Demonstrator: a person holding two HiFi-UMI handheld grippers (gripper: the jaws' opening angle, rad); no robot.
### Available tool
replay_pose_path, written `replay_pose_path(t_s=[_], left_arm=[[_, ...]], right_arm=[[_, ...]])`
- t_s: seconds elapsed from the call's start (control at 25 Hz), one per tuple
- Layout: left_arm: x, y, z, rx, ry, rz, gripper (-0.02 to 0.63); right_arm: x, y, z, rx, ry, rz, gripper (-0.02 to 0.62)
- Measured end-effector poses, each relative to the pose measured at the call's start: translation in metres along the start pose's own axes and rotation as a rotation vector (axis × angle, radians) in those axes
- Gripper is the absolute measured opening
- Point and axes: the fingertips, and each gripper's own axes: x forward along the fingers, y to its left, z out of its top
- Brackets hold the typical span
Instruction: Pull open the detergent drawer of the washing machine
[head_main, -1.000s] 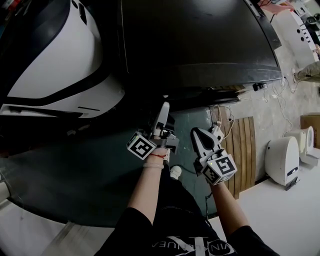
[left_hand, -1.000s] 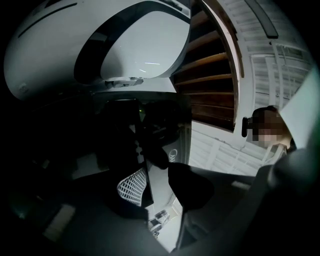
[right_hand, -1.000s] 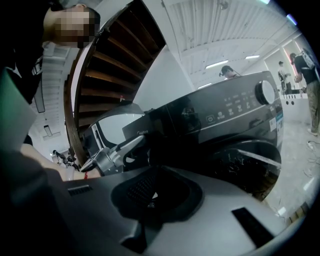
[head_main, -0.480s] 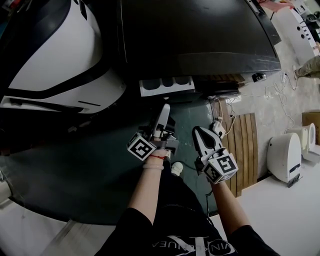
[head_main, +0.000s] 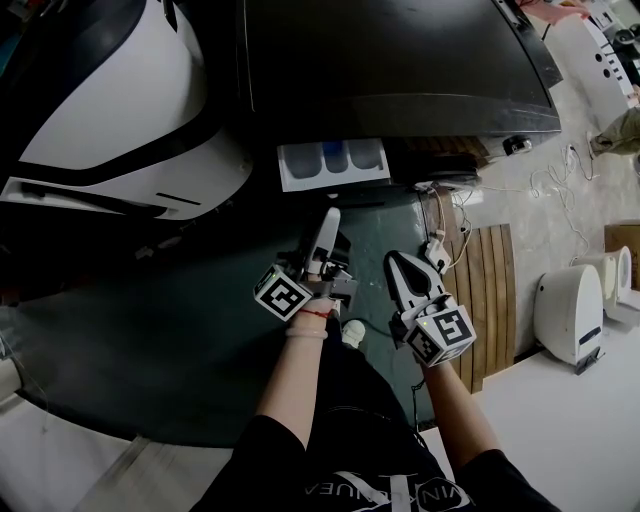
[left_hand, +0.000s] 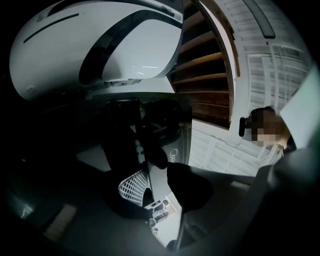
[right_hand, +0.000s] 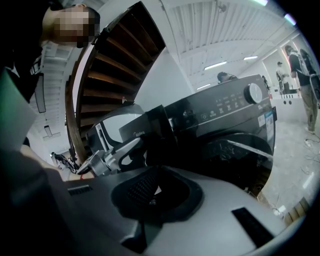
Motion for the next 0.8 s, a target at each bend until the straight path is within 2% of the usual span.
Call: replay_pose_path(t_s=[0.8], left_arm=[[-0.021,-0.012,-0.018,0.012,0.008,-0.007,0.117]], right_arm=[[-0.024,0.004,-0.008,0.003,-0.014,0.003,0.020]])
